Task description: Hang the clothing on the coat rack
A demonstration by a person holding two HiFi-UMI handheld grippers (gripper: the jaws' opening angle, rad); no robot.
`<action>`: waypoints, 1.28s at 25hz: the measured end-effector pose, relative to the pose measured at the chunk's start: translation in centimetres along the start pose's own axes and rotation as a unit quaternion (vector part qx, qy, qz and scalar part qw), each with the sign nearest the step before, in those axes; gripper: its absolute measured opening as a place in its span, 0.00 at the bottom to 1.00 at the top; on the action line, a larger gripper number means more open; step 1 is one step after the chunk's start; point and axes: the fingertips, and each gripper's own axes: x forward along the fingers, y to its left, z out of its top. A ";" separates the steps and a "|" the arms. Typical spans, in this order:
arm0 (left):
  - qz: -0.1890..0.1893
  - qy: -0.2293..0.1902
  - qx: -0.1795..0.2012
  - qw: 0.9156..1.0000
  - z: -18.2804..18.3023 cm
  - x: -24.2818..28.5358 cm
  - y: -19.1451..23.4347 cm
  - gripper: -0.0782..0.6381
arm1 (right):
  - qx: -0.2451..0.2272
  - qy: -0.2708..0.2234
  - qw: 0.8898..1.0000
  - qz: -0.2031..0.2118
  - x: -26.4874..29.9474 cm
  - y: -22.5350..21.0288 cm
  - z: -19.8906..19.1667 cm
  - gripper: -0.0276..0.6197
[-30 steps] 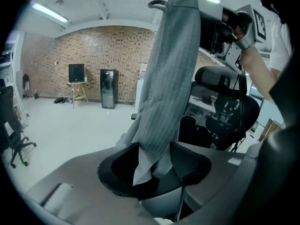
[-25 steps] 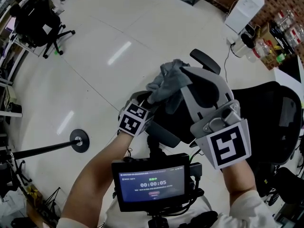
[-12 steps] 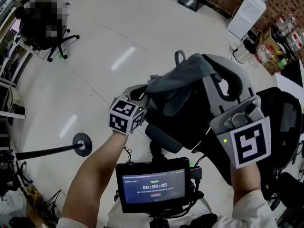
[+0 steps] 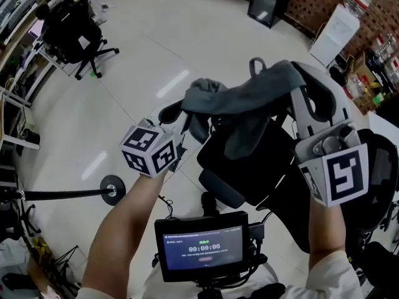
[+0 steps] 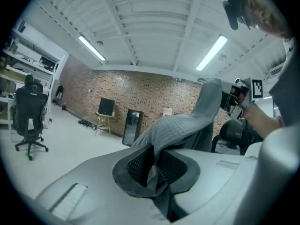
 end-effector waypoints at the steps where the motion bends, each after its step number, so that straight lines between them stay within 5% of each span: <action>1: 0.000 -0.007 0.000 1.000 0.6 -0.4 0.0 0.12 | 0.002 -0.002 1.000 -0.001 0.2 -0.1 0.1 0.06; 17: 0.049 -0.095 -0.007 0.994 7.0 -10.0 2.4 0.12 | 0.008 -0.047 0.998 0.028 4.8 2.3 5.2 0.06; 32: 0.152 -0.139 -0.025 0.978 6.9 -24.8 7.5 0.12 | -0.002 -0.104 0.988 0.116 10.6 11.2 13.3 0.06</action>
